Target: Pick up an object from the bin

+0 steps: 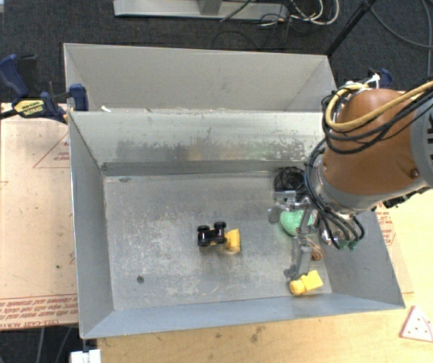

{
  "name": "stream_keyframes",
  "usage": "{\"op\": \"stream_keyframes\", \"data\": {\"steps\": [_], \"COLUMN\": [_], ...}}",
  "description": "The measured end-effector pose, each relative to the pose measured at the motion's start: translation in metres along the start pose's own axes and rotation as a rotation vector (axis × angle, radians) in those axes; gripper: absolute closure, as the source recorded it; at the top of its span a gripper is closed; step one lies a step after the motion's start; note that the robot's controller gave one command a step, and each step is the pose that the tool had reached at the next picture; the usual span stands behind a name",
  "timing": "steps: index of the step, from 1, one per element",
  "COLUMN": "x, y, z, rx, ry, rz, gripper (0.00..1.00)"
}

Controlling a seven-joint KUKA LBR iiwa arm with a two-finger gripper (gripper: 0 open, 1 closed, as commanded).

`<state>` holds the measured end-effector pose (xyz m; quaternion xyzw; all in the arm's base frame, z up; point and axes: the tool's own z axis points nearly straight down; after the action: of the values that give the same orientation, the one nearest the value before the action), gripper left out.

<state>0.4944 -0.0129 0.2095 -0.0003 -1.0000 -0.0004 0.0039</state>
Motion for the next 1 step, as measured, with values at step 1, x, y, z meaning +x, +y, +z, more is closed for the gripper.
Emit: {"op": "stream_keyframes", "data": {"steps": [1], "x": [-0.0016], "y": [0.0], "z": [-0.0042], "rx": [0.0], "ry": [-0.008], "rz": [0.0], "gripper": [0.0]}}
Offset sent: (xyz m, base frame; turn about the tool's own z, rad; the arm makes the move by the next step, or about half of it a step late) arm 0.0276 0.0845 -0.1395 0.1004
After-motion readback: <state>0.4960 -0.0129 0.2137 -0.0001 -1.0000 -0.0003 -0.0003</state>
